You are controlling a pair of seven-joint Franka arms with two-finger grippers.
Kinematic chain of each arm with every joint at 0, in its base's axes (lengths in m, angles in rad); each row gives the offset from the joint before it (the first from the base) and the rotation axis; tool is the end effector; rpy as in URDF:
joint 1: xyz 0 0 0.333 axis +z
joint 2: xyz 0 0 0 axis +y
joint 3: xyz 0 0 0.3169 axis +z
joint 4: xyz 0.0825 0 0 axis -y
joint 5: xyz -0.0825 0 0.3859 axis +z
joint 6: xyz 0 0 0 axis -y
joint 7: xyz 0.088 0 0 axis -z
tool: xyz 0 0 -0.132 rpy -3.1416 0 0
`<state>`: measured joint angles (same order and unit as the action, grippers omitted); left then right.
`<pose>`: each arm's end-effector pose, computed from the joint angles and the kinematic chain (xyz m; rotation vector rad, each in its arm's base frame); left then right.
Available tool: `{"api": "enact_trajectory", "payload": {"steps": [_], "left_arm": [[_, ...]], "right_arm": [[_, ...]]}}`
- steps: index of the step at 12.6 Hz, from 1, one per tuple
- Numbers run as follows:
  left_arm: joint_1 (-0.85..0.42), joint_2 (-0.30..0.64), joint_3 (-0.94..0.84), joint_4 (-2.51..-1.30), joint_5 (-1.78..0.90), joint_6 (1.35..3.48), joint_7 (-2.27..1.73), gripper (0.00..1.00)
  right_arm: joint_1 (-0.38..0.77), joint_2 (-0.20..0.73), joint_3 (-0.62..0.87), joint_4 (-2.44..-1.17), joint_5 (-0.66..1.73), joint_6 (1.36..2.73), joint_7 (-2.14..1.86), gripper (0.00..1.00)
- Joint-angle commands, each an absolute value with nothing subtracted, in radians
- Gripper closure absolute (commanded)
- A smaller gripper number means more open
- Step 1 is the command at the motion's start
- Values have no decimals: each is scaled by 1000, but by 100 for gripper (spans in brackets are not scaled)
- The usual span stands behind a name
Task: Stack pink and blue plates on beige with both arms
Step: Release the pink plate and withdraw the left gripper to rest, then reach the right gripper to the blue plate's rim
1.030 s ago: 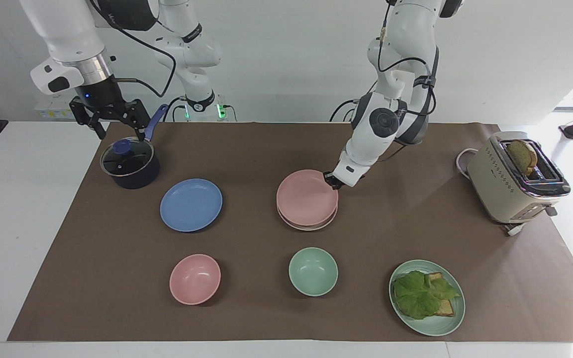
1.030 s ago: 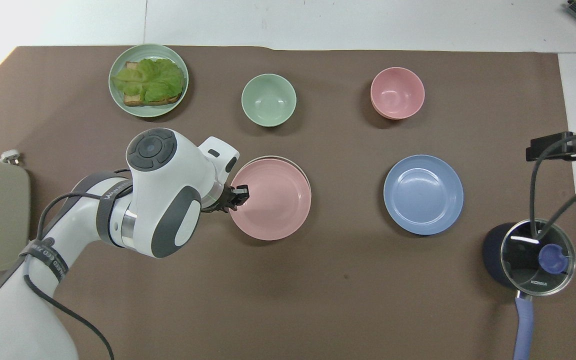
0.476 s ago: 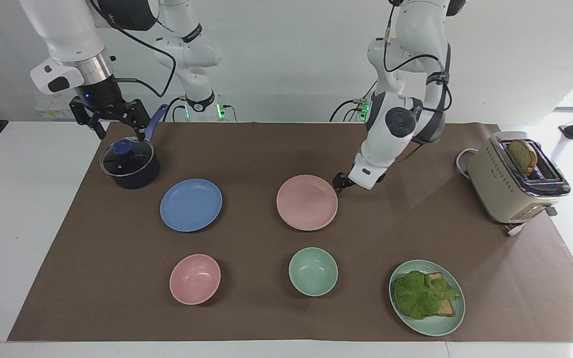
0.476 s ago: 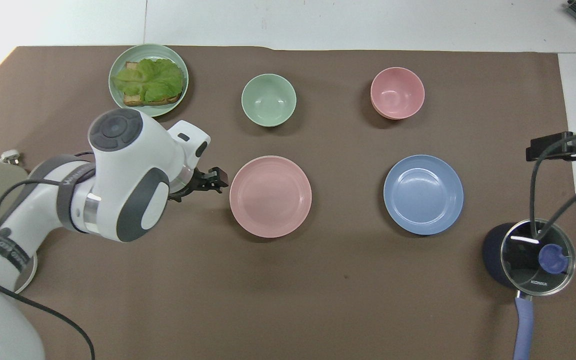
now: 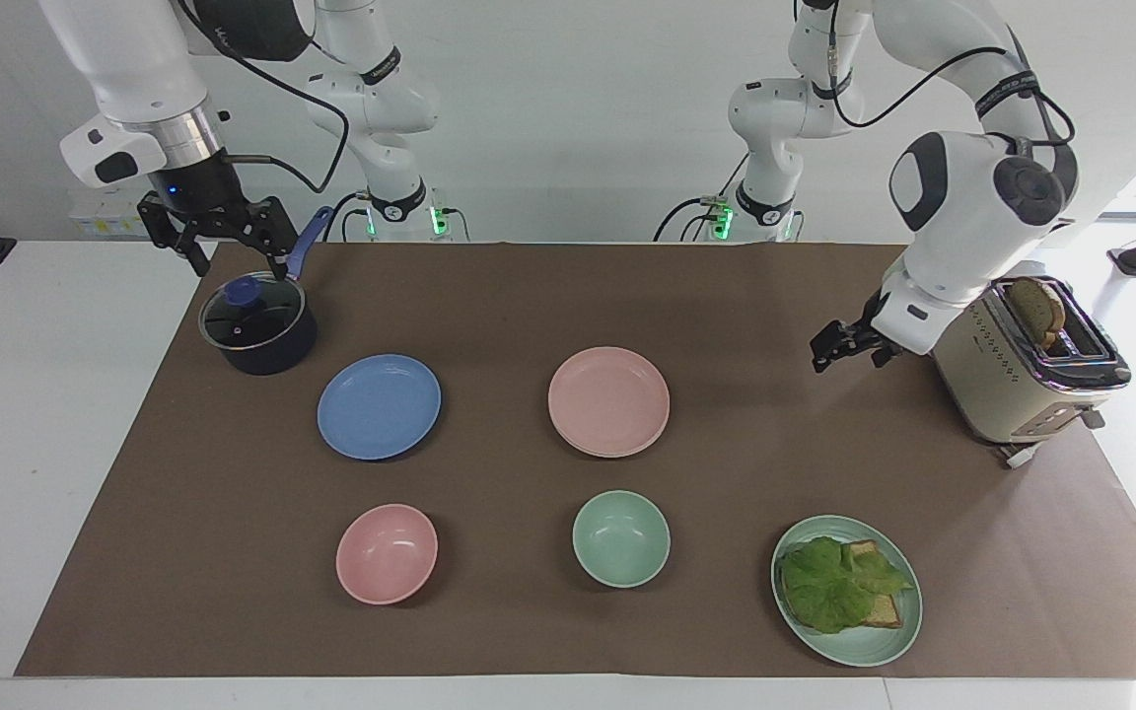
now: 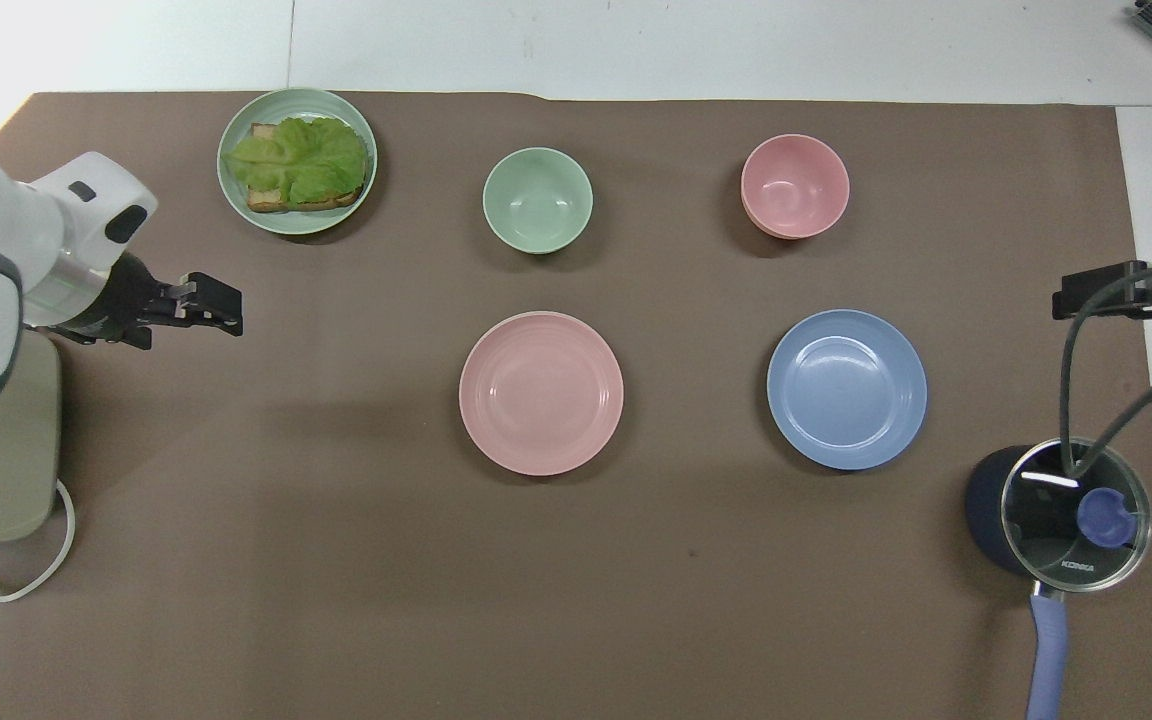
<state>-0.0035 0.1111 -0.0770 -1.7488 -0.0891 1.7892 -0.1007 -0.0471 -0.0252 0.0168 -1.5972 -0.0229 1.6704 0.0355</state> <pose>0.5865 -0.0557 0.4707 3.0505 0.0652 -0.1202 0.5607 -0.0197 0.6112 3.1131 -0.1006 0.1535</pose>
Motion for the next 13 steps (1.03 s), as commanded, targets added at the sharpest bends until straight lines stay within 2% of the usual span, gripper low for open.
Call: {"api": "enact_trajectory", "payload": {"steps": [1,4,8,11,13], "left_arm": [[28,75,-86,-1672,-17,1709,-10,0],[31,60,-84,-1591,17,1651,66,0],[32,-25,-84,-1592,21,1646,60,0],[29,-26,-86,-1592,17,1646,58,0],[31,-26,-84,-1592,18,1646,58,0]], "right_arm": [[-57,-12,18,-1623,-14,1727,37,0],[-57,32,20,-1687,-14,1848,38,0],[-51,175,21,-1698,-14,1959,40,0],[-55,207,21,-1852,-14,2145,35,0],[-55,250,21,-1890,-14,2226,34,0]]}}
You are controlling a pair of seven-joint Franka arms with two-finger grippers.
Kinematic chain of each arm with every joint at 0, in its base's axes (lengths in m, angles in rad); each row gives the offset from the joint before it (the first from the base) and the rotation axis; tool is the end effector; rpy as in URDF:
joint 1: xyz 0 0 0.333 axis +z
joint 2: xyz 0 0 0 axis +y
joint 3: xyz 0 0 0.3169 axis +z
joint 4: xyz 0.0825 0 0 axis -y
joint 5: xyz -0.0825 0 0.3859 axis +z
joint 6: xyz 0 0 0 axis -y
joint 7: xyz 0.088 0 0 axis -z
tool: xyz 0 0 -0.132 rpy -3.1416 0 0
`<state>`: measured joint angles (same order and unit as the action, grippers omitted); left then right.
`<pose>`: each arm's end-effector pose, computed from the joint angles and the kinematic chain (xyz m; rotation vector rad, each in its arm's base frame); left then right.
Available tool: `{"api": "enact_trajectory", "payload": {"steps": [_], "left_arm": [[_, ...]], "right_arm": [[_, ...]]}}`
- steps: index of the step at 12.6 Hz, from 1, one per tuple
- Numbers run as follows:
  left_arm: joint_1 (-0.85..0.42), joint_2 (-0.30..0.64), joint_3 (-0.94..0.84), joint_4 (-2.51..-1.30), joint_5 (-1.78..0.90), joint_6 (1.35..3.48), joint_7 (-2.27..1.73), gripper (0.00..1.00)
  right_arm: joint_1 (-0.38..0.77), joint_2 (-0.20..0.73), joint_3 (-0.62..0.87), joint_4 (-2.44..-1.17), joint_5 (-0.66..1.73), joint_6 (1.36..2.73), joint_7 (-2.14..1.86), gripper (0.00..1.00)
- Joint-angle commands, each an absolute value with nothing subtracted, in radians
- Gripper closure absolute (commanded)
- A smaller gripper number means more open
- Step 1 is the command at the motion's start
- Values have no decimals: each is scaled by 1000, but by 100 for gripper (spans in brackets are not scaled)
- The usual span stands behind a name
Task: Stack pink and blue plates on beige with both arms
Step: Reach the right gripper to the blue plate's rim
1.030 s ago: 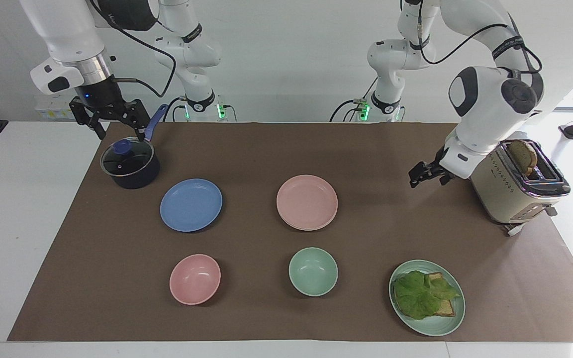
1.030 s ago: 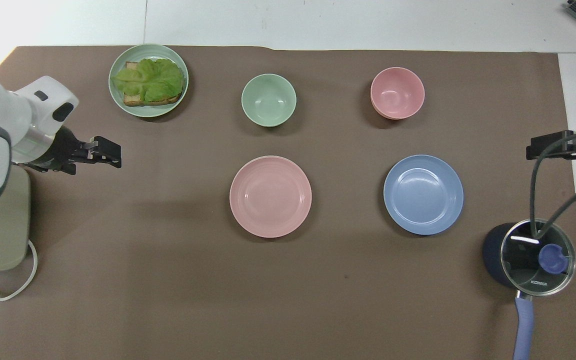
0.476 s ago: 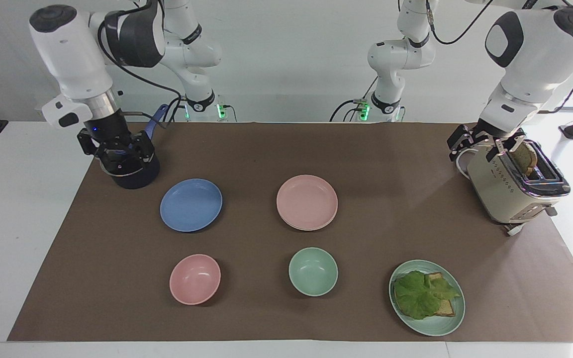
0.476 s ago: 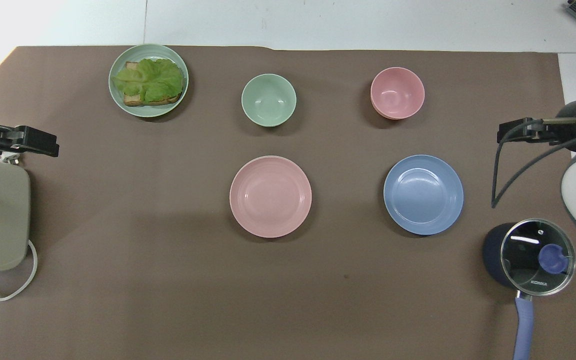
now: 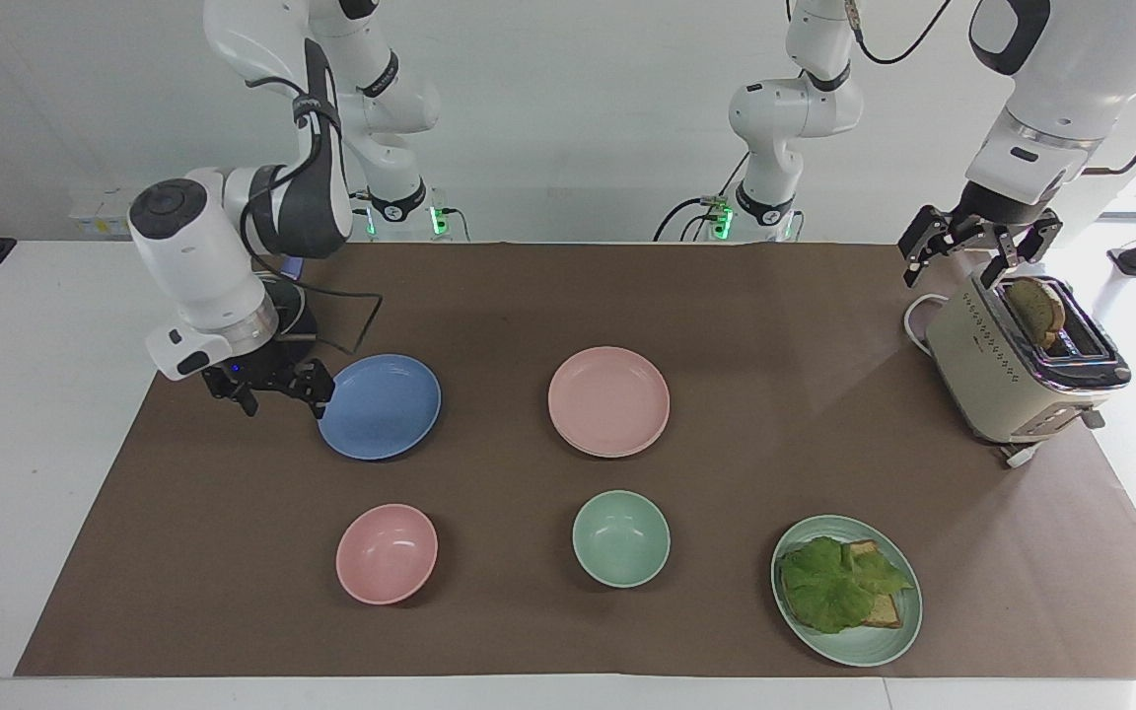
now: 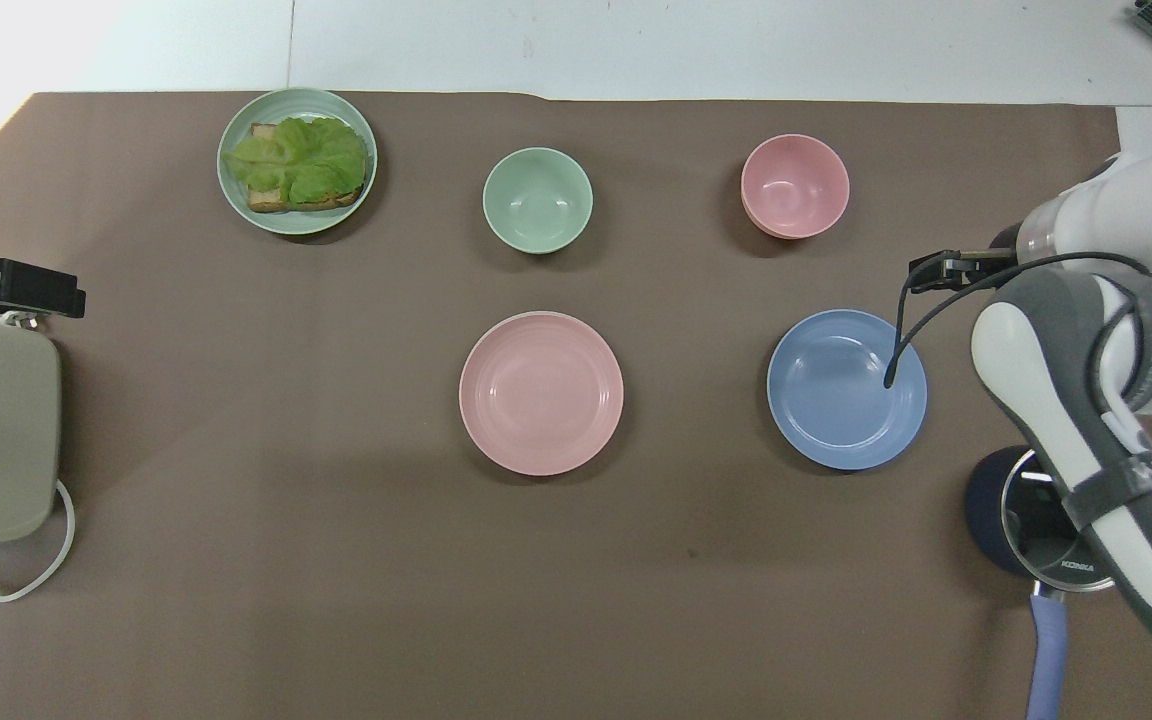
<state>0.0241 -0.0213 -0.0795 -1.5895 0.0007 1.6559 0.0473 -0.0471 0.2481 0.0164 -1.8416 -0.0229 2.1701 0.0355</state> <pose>0.5598 -0.0314 0.6113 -3.1324 0.1611 -0.1375 0.6318 -0.0213 0.3757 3.1227 -0.0854 0.1258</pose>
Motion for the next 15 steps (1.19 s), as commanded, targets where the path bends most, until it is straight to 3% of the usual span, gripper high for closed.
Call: {"api": "enact_trajectory", "payload": {"steps": [1,5,6,7,9,10,13,15], "left_arm": [[32,-26,-84,-1592,17,1646,58,0],[31,-26,-86,-1592,17,1646,58,0],[31,-26,-84,-1592,17,1646,58,0],[31,-26,-84,-1592,17,1646,58,0],[31,-26,-86,-1592,17,1646,58,0],[31,-26,-86,-1592,17,1646,58,0],[31,-26,-86,-1592,17,1646,58,0],[31,-26,-86,-1592,17,1646,58,0]], "right_arm": [[-48,267,21,-1899,-14,2233,29,0],[-46,288,26,-2000,-12,2308,22,0],[-46,288,26,-2020,-12,2328,2,9],[-48,290,26,-2025,-12,2333,-12,24],[-51,290,26,-2026,-12,2332,-15,69],[-52,290,26,-2026,-11,2332,-15,83],[-55,290,26,-2026,-8,2330,-15,87],[-57,290,26,-2026,-8,2326,-17,100]]}}
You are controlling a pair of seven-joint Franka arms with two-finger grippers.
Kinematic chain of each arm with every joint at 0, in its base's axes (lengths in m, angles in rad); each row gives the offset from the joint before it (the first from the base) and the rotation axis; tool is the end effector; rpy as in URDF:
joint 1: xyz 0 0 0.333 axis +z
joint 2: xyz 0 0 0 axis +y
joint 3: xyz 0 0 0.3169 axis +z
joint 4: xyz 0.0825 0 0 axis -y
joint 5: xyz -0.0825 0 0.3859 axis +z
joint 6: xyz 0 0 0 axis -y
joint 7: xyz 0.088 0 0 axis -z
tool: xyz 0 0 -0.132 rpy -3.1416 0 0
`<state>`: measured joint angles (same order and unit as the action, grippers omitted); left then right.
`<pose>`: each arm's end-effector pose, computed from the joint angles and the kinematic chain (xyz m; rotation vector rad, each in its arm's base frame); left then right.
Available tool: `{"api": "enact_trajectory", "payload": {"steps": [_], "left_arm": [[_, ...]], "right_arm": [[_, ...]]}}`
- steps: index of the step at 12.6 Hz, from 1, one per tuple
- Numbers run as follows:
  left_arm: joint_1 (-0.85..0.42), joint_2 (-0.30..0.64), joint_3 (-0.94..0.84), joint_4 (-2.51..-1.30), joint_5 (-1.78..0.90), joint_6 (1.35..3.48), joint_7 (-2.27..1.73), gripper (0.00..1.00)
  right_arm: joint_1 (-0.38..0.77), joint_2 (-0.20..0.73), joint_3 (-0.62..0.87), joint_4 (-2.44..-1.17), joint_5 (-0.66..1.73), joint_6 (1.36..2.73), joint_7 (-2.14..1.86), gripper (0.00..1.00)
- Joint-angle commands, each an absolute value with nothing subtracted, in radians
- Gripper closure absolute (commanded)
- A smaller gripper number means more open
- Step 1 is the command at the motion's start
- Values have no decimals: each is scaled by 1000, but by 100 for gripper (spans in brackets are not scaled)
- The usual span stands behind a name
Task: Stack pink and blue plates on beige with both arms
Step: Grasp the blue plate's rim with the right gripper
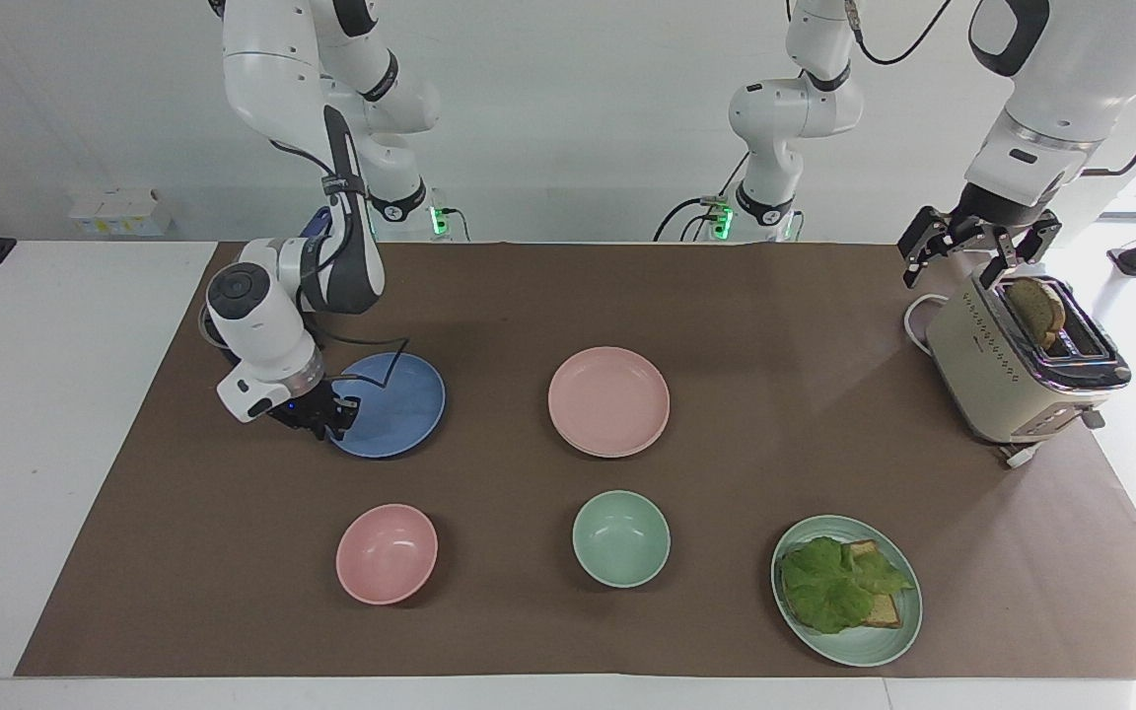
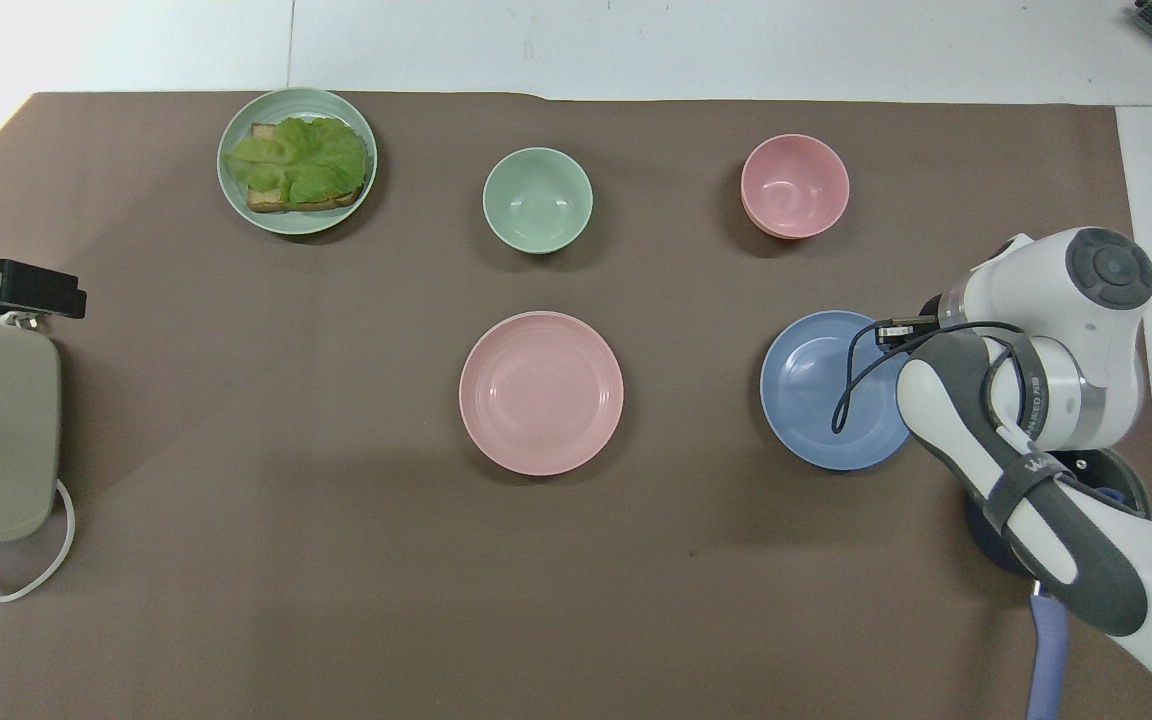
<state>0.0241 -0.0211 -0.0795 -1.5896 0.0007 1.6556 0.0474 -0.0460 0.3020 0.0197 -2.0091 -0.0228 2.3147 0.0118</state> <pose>0.5598 -0.0314 0.6111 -3.1325 0.1613 -0.1366 0.6018 -0.0169 0.2800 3.1304 -0.0369 0.0057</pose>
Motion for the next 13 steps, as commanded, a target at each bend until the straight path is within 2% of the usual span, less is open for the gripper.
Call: {"api": "enact_trajectory", "payload": {"steps": [1,5,9,13], "left_arm": [[31,-26,-86,-1592,17,1646,58,0],[31,-26,-86,-1592,17,1646,58,0],[31,-26,-86,-1592,17,1646,58,0],[31,-26,-84,-1592,17,1646,58,0]], "right_arm": [[-57,290,26,-2026,-6,2321,-17,100],[-48,270,29,-2017,55,2281,-31,100],[-43,174,66,-2014,132,2186,-41,100],[-43,112,133,-2011,196,2163,-35,100]]}}
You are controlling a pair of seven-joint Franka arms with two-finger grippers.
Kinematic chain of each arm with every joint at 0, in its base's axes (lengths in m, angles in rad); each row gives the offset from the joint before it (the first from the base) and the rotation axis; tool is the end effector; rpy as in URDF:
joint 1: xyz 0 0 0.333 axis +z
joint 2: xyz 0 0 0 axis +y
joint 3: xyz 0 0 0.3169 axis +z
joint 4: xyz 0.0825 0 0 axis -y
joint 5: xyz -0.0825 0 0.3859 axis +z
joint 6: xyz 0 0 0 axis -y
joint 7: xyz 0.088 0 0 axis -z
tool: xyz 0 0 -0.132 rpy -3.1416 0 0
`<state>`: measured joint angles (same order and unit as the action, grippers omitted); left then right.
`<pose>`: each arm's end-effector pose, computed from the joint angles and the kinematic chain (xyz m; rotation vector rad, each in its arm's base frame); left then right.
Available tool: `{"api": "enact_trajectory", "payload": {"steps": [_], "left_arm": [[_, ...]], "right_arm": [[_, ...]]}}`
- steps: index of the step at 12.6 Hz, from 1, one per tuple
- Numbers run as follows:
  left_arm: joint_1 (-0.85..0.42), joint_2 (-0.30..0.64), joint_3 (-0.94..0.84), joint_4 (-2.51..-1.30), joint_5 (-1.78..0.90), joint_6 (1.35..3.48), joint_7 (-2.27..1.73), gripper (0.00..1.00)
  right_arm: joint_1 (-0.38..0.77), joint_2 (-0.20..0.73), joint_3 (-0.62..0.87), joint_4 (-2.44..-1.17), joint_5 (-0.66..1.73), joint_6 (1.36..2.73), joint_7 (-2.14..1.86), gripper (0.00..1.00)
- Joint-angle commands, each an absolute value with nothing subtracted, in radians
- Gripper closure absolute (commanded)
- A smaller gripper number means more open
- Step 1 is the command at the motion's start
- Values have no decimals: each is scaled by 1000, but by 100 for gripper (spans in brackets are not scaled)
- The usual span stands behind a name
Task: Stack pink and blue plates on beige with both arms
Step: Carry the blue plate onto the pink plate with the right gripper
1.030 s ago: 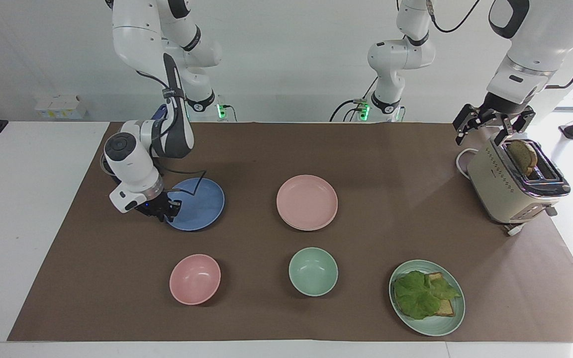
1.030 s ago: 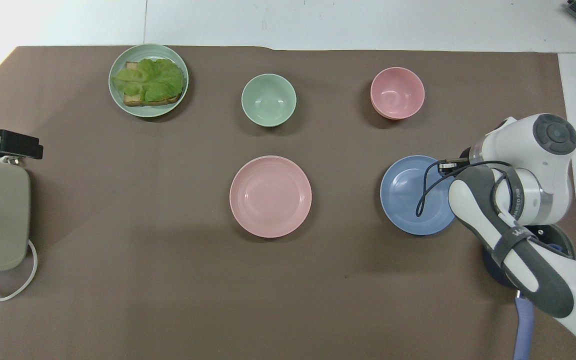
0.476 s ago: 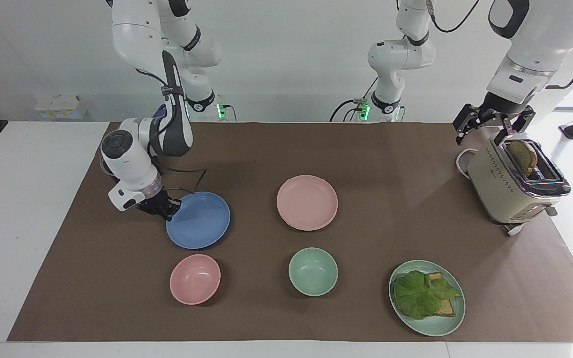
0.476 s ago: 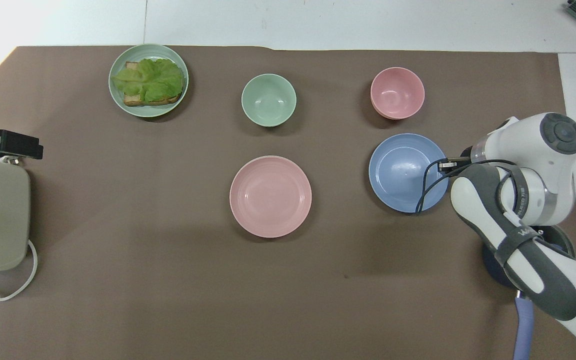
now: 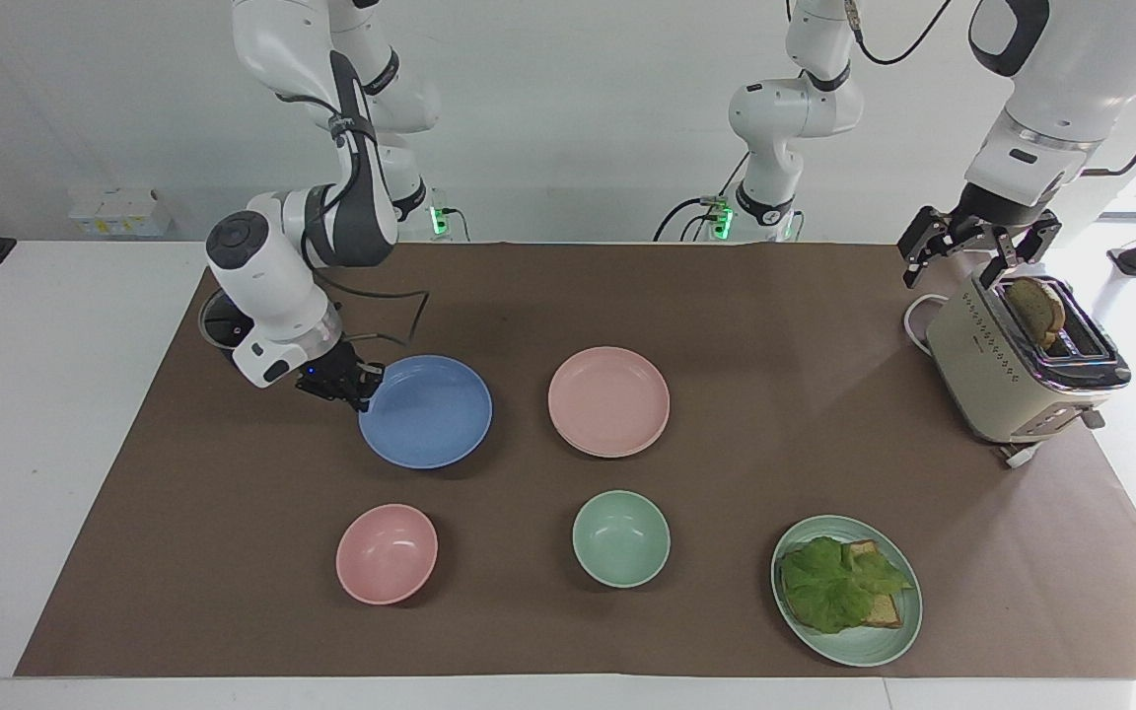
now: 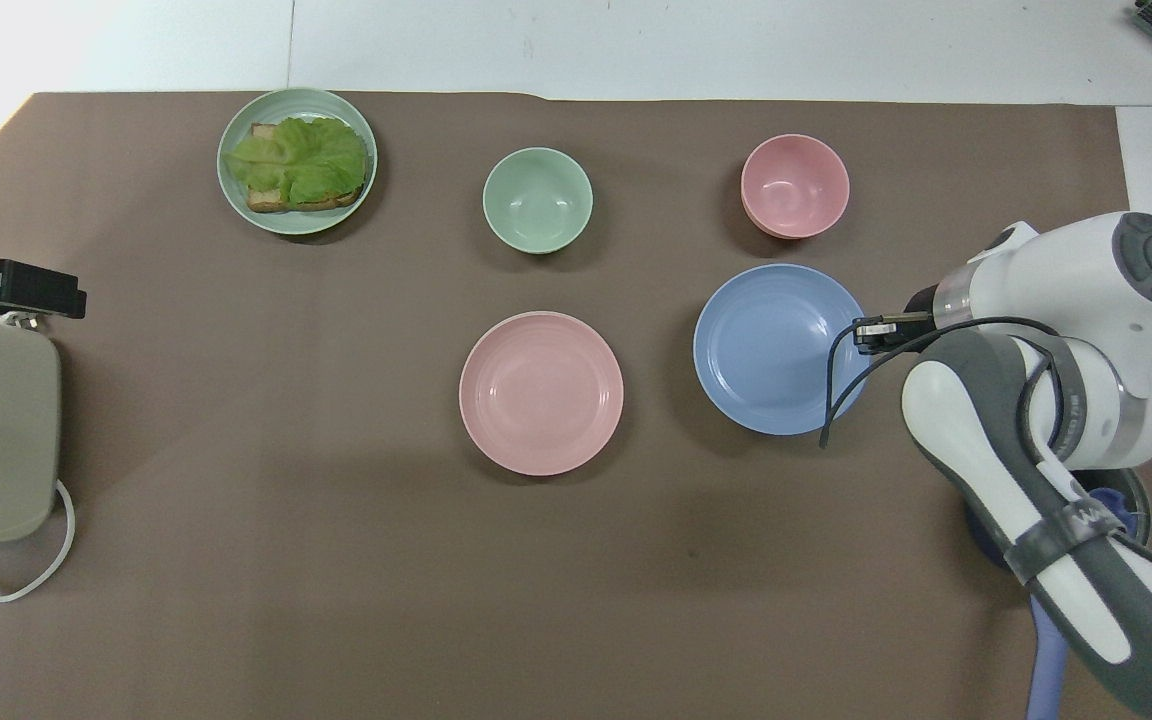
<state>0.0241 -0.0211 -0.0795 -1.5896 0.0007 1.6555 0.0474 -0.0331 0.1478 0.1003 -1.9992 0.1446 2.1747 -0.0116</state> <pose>0.5598 -0.0314 0.6111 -3.1325 0.1613 -0.1364 0.5869 0.0469 0.3648 -3.0058 0.0046 -0.0363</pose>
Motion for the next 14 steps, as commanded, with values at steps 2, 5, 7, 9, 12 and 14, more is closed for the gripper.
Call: {"api": "enact_trajectory", "payload": {"steps": [2,5,7,9,12,14], "left_arm": [[31,-26,-84,-1592,18,1646,58,0],[31,-26,-86,-1592,17,1646,58,0],[31,-26,-84,-1592,17,1646,58,0],[31,-26,-84,-1592,17,1646,58,0],[31,-26,-84,-1592,17,1646,58,0],[31,-26,-86,-1592,17,1646,58,0]], "right_arm": [[-43,97,184,-2011,224,2160,-38,100],[-41,95,285,-2011,239,2183,39,100],[15,97,311,-2006,239,2213,116,100],[57,141,311,-1988,239,2278,193,100],[115,224,310,-1904,226,2287,313,100],[126,248,311,-1902,222,2311,342,100]]}}
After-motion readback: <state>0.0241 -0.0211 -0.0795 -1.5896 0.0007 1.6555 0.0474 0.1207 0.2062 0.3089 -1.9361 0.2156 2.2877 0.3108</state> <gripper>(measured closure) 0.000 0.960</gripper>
